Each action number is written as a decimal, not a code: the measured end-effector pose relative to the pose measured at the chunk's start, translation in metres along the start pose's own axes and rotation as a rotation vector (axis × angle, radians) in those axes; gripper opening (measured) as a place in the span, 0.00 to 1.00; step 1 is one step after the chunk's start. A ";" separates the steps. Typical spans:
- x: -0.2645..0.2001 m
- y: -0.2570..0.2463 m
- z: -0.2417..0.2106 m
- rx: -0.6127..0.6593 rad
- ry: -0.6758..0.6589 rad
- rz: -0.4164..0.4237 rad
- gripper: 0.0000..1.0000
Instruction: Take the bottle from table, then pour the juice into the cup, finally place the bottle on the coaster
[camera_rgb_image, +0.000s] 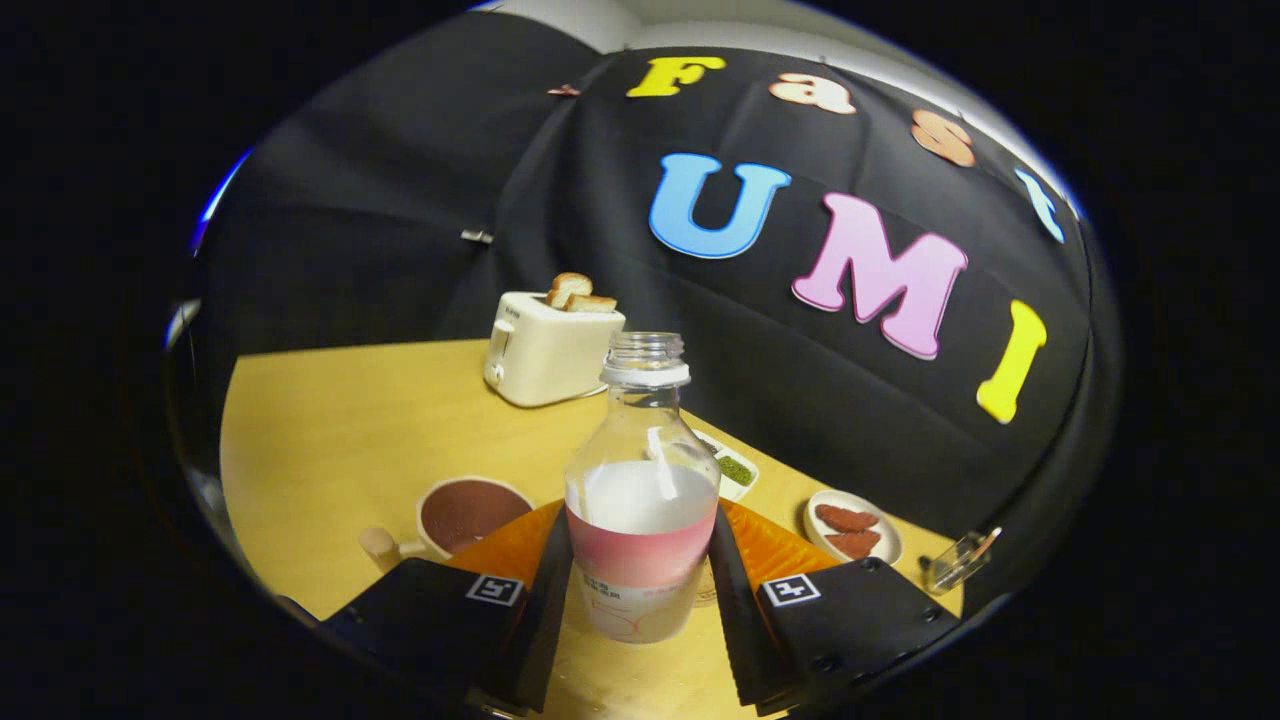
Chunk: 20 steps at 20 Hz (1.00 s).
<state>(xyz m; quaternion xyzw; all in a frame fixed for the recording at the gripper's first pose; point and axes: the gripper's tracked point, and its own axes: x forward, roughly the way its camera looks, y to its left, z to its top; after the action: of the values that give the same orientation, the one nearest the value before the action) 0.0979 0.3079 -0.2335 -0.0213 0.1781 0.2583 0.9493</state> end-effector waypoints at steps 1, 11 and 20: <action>0.002 0.000 0.005 0.057 -0.013 0.010 0.71; 0.050 -0.074 0.016 0.197 -0.110 -0.139 0.72; 0.082 -0.099 -0.033 0.225 -0.098 -0.243 0.73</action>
<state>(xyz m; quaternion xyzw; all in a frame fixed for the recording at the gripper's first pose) 0.2020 0.2569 -0.2984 0.0761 0.1554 0.1207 0.9775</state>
